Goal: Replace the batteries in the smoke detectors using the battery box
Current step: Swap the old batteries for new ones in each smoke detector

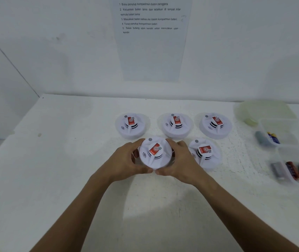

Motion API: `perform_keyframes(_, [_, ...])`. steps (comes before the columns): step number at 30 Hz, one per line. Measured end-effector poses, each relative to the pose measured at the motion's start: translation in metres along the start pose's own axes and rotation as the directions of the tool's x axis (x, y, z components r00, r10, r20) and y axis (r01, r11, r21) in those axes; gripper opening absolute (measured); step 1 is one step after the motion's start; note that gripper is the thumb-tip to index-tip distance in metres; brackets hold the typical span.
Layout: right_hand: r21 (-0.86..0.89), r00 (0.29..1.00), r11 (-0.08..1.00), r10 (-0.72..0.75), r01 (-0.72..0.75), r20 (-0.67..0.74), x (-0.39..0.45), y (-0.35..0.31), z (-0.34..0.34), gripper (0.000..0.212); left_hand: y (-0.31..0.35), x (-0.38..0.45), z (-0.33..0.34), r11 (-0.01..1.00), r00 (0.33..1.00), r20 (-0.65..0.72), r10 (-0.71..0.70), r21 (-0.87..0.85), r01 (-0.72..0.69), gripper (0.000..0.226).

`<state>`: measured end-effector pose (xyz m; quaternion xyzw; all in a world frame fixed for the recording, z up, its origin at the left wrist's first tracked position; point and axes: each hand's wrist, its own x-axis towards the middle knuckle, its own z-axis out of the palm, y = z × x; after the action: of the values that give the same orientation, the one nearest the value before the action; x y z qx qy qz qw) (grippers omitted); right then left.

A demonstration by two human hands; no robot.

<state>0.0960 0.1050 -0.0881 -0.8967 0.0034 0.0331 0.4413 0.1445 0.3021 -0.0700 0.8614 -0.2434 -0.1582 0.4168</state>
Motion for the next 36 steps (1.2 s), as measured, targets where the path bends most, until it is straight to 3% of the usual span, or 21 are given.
perform_keyframes(13, [-0.061,0.999,0.998,0.013,-0.015,-0.032,0.001,0.0,0.007,0.073,-0.009,0.004,0.004,0.997,0.999,-0.027,-0.025,0.07,0.027,0.058])
perform_keyframes(18, [-0.085,0.996,0.995,0.058,-0.052,0.068,0.001,-0.011,-0.008,0.077,-0.011,-0.002,-0.007,0.985,0.991,-0.011,-0.136,0.105,0.137,0.072])
perform_keyframes(21, [-0.052,0.997,0.997,0.059,-0.056,0.057,0.011,-0.025,-0.022,0.096,-0.007,0.001,-0.031,0.988,0.982,-0.176,-0.068,0.122,0.09,0.074])
perform_keyframes(25, [0.002,0.999,1.0,-0.015,0.015,0.038,0.046,-0.051,-0.027,0.091,-0.011,0.025,-0.068,0.992,0.956,-0.289,-0.053,0.095,0.084,0.073])
perform_keyframes(27, [-0.021,0.997,0.999,-0.03,0.032,0.07,0.067,-0.06,-0.024,0.086,-0.022,0.037,-0.079,0.986,0.958,-0.271,-0.096,0.106,0.129,0.076])
perform_keyframes(31, [-0.098,0.988,0.995,0.014,0.001,0.155,0.106,-0.06,-0.011,0.097,-0.032,0.053,-0.09,0.966,0.977,-0.106,-0.184,0.165,0.2,0.084])
perform_keyframes(36, [-0.239,0.96,0.971,0.076,-0.01,0.268,0.131,-0.048,-0.002,0.112,-0.043,0.067,-0.08,0.951,0.986,-0.034,-0.164,0.259,0.168,0.051])
